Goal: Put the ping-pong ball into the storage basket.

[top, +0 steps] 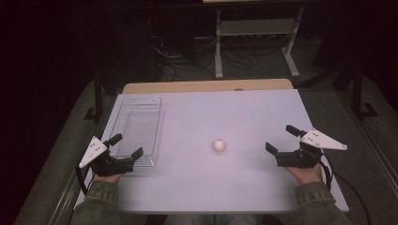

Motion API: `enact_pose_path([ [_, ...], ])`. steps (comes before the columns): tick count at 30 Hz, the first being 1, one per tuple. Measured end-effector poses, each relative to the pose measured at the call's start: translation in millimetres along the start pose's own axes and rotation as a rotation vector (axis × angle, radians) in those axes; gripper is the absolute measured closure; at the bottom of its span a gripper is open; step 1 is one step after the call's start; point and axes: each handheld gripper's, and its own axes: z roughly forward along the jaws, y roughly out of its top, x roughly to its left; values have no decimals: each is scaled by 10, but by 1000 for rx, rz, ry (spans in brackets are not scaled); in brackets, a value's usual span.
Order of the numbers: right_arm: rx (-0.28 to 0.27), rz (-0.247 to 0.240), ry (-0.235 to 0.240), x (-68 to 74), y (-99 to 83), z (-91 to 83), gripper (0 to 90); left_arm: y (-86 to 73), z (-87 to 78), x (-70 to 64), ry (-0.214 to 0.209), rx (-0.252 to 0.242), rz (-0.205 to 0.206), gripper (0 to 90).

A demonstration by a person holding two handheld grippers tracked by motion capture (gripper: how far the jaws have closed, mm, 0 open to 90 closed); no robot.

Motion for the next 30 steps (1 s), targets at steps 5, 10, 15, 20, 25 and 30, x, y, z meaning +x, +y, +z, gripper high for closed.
enact_pose_path([
  [5,-9,16,2,-16,-7,-11,0,2,-1,-6,-2,7,-1,0],
  [10,-19,37,6,-32,-11,-28,0,-17,7,-14,-4,24,-3,0],
  [15,-19,36,3,-29,-10,-29,0,-18,11,-15,-1,32,-3,0],
  [20,-15,36,-1,-33,-23,-30,0,-9,31,-16,3,48,-7,0],
  [25,-16,43,-8,-45,-33,-40,0,0,81,-51,-7,77,9,0],
  [30,-19,44,-16,-52,-36,-51,0,45,157,-73,-7,130,31,0],
])
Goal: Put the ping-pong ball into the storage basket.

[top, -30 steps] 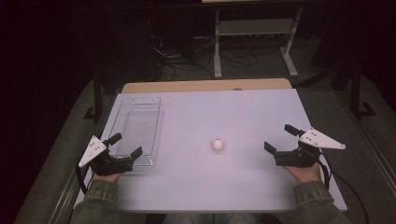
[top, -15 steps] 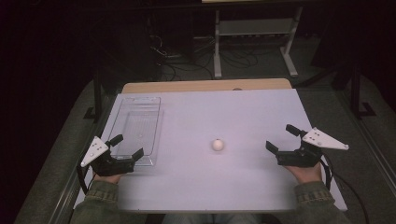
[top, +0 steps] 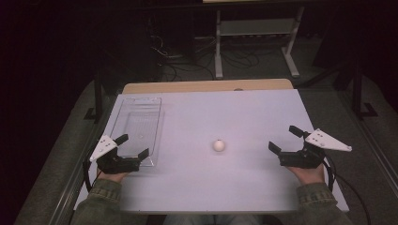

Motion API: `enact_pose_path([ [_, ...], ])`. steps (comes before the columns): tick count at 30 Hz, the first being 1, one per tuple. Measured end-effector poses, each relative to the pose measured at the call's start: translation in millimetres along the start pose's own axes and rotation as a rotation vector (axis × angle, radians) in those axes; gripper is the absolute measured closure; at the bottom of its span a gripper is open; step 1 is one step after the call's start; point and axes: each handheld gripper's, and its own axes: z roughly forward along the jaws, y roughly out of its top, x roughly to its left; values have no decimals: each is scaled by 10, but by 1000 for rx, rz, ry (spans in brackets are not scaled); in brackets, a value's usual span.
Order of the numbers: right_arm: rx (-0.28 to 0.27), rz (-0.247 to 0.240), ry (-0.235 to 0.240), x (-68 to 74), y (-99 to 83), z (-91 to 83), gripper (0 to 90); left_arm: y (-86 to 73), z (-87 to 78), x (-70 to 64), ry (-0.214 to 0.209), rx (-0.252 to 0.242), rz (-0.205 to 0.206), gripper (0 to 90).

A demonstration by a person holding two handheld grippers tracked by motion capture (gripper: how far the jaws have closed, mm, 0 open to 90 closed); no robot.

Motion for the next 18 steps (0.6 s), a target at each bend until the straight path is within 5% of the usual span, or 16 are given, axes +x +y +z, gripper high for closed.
enact_pose_path([
  [18,25,-5,-6,-5,-25,18,0,195,87,-35,-37,52,58,0],
])
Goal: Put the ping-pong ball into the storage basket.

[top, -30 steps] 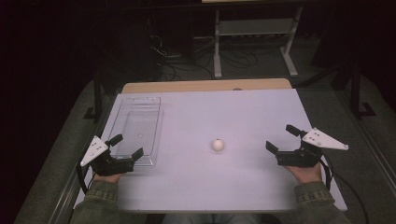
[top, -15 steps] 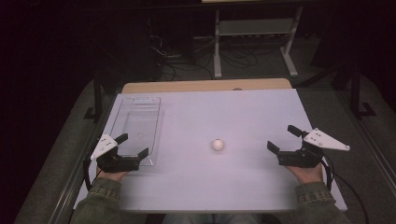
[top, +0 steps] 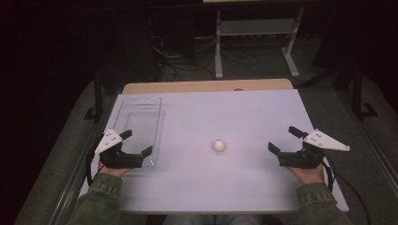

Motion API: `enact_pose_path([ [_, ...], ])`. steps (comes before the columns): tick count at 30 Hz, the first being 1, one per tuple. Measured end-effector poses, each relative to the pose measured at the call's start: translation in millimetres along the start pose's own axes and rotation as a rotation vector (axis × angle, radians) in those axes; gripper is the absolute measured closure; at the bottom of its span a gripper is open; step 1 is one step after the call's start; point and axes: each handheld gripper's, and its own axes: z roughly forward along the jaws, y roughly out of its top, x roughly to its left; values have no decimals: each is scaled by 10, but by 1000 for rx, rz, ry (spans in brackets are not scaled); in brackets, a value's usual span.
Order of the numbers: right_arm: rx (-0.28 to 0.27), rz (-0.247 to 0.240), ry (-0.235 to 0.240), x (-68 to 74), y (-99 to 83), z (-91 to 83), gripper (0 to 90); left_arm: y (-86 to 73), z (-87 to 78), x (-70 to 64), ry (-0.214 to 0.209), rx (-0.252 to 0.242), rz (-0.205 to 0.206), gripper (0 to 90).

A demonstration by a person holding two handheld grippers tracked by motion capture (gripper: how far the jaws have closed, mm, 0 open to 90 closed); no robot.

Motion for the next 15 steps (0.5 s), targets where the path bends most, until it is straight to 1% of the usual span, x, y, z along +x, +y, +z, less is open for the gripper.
enact_pose_path([
  [4,1,0,0,1,-1,1,0,61,23,-7,-18,16,13,0],
  [5,1,1,-1,3,-1,2,0,61,23,-7,-18,16,13,0],
  [6,1,0,-1,3,-2,3,0,101,37,-2,-31,23,10,0],
  [7,2,0,0,2,-3,5,0,101,37,-2,-31,23,10,0],
  [8,3,0,-1,2,-4,5,0,135,46,1,-39,34,22,0],
  [10,6,-1,-2,3,-8,9,0,177,62,-6,-55,47,32,0],
  [13,9,1,-3,1,-13,10,0,214,80,-13,-64,60,42,0],
  [15,9,1,-3,1,-13,10,0,251,94,-17,-74,74,57,0],
])
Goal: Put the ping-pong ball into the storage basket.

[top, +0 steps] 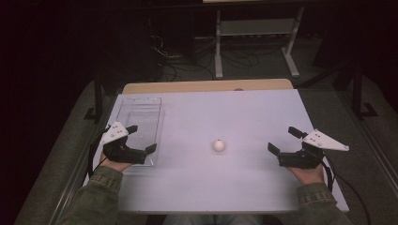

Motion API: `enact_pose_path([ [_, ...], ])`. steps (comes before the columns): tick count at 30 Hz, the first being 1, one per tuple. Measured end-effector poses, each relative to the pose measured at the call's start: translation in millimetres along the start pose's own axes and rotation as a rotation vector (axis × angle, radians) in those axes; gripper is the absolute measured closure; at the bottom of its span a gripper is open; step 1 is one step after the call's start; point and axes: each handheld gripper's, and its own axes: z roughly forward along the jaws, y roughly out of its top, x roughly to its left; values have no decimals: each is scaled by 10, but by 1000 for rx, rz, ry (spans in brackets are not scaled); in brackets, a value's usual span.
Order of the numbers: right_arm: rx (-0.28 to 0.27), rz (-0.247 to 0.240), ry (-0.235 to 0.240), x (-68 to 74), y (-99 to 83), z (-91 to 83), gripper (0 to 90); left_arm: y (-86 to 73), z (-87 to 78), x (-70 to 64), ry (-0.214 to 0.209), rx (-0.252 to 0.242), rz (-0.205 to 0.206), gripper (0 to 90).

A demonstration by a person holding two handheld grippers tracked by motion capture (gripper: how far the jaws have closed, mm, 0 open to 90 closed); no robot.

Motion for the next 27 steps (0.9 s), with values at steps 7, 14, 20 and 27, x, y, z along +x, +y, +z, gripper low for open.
enact_pose_path([
  [7,-2,2,-3,-3,-1,-2,0,103,34,-1,-19,12,15,0],
  [14,10,1,-8,-5,-10,9,0,306,142,-57,-71,54,79,0],
  [20,8,4,-7,-7,-9,-2,0,379,244,-72,-100,99,104,0],
  [27,11,6,-5,-10,-18,-1,0,449,322,-100,-118,119,131,0],
])
